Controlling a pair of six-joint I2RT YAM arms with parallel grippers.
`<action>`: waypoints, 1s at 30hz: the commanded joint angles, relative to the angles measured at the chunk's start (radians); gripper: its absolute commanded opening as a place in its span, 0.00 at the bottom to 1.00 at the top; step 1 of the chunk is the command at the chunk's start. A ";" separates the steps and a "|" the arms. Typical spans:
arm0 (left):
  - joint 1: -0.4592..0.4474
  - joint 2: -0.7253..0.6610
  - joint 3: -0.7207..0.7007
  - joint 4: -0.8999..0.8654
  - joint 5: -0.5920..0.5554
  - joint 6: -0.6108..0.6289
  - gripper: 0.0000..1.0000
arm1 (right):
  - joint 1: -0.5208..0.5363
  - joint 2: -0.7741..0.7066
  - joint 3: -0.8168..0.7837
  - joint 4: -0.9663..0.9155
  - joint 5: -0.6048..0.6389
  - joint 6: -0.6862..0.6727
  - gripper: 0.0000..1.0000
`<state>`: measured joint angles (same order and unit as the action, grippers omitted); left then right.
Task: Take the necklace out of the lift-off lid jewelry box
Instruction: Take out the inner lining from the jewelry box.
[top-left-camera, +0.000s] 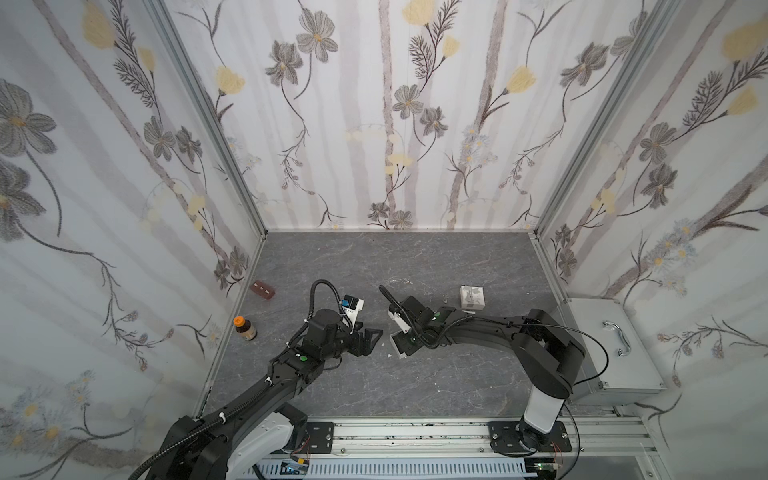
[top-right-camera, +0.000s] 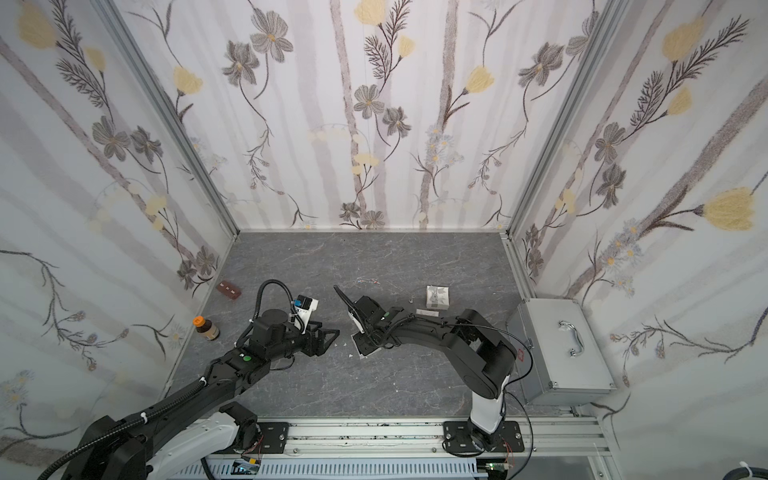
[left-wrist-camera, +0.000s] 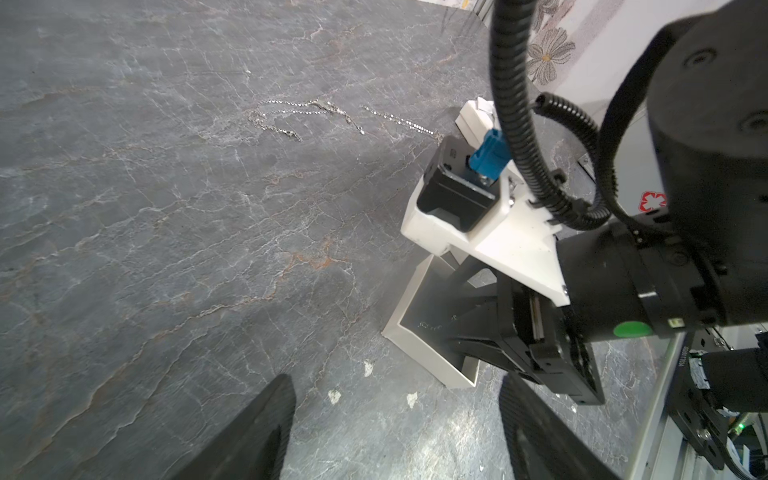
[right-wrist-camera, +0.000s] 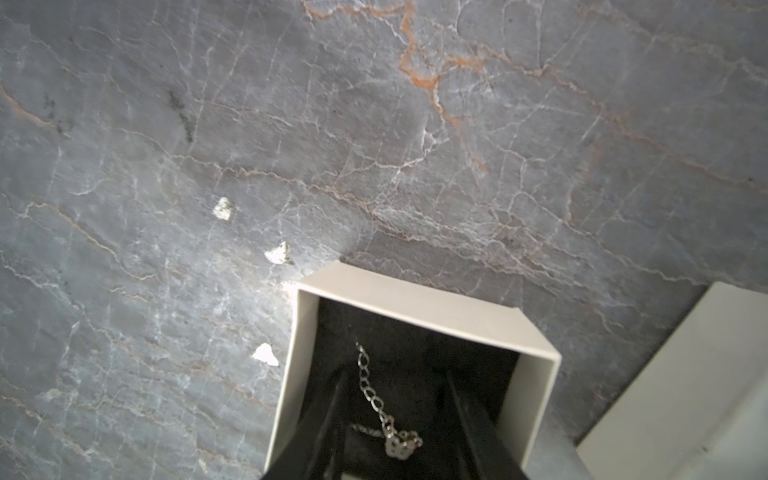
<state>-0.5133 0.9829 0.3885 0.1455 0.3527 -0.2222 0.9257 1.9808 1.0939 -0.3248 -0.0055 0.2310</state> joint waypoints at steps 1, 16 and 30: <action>-0.001 0.010 -0.007 0.057 0.029 -0.029 0.79 | 0.002 0.023 0.007 0.026 0.042 0.006 0.36; -0.016 0.130 -0.029 0.128 -0.038 -0.082 0.75 | -0.004 0.036 -0.019 0.090 -0.023 0.054 0.07; -0.047 0.302 0.029 0.224 -0.025 -0.062 0.75 | -0.027 -0.055 -0.062 0.166 -0.137 0.067 0.01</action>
<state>-0.5545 1.2568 0.4049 0.3122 0.3199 -0.2867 0.9001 1.9423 1.0321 -0.2035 -0.1062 0.2878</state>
